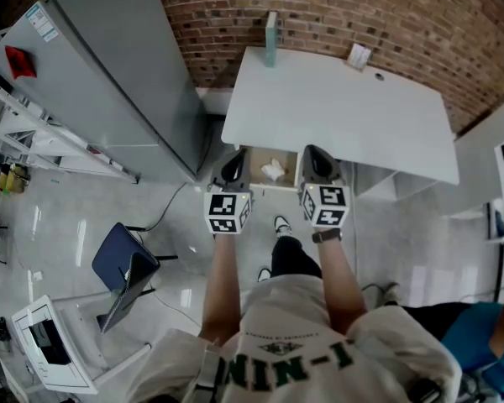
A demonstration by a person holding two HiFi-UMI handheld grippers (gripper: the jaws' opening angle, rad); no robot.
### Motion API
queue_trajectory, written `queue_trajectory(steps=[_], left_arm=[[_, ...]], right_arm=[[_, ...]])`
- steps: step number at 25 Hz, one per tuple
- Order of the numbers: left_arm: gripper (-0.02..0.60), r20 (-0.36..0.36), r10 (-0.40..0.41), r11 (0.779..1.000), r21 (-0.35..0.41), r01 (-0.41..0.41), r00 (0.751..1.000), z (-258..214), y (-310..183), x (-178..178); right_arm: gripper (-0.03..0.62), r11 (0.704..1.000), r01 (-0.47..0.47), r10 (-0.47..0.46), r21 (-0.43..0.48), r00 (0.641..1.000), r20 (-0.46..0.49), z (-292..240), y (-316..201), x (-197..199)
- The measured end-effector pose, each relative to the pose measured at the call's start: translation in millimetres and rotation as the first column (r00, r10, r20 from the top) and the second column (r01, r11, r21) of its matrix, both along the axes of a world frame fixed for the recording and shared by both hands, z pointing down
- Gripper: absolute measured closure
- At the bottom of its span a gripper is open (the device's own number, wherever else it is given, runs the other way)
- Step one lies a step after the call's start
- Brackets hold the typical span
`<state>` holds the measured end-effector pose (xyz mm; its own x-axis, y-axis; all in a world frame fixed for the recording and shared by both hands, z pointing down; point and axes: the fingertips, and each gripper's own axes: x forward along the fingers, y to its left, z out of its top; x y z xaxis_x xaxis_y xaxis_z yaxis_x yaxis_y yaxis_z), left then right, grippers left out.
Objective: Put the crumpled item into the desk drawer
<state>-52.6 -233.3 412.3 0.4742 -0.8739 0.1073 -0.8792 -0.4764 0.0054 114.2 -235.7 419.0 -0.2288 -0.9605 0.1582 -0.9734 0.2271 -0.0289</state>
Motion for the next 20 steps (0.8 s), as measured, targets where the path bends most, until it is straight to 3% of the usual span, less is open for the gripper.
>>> queue_trajectory(steps=[10, 20], left_arm=[[0.583, -0.004, -0.038, 0.995, 0.093, 0.039, 0.999, -26, 7, -21], [0.583, 0.008, -0.033, 0.998, 0.05, 0.032, 0.999, -2, -3, -13]], right_arm=[[0.589, 0.996, -0.017, 0.02, 0.086, 0.999, -0.027, -25, 15, -5], [0.589, 0.998, -0.001, 0.003, 0.062, 1.0, -0.031, -7, 8, -1]])
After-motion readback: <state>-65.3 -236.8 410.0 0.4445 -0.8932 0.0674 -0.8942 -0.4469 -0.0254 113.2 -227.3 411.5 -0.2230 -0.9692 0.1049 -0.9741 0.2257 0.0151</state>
